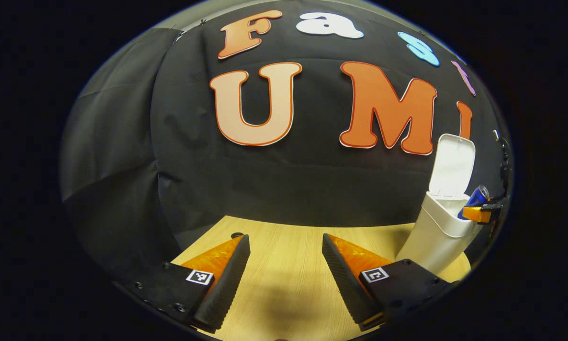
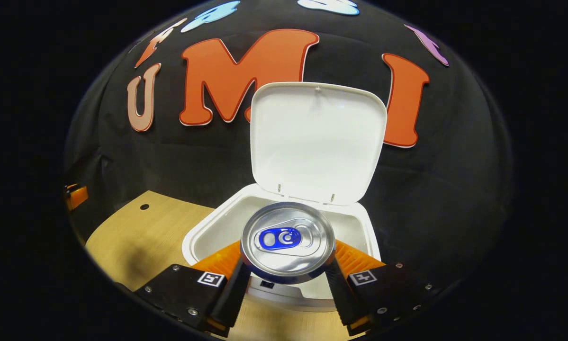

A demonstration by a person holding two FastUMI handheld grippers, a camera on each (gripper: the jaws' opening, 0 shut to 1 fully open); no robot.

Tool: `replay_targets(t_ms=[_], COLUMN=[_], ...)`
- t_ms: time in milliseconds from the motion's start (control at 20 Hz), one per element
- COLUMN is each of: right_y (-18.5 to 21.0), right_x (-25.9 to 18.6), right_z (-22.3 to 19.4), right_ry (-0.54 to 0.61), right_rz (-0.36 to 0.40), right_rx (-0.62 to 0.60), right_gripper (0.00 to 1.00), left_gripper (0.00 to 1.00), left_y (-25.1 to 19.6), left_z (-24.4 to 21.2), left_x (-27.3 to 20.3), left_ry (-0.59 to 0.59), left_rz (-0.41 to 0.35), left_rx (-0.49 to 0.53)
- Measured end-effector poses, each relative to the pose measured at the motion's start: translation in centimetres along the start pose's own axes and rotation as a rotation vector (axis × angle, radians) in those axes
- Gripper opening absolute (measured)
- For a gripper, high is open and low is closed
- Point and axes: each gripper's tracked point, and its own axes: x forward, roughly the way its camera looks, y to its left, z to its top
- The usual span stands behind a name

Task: Press the lid of the desktop garbage bin to open it, pick up the crumpled paper on the desktop and throw it into the bin, then pick up the pop can on the desktop and drop it into the bin, and finally close the garbage bin lid.

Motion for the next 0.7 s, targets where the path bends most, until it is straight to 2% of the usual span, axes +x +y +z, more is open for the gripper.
replay_targets(t_ms=[700], right_y=[0.2], right_x=[0.6], right_z=[-0.8], right_ry=[0.046], right_rz=[0.01], right_rx=[0.085], right_gripper=[0.82], left_gripper=[0.98], left_y=[1.3], left_z=[0.2], left_x=[-1.6], left_ry=[-0.011], left_rz=[0.025], left_rx=[-0.005])
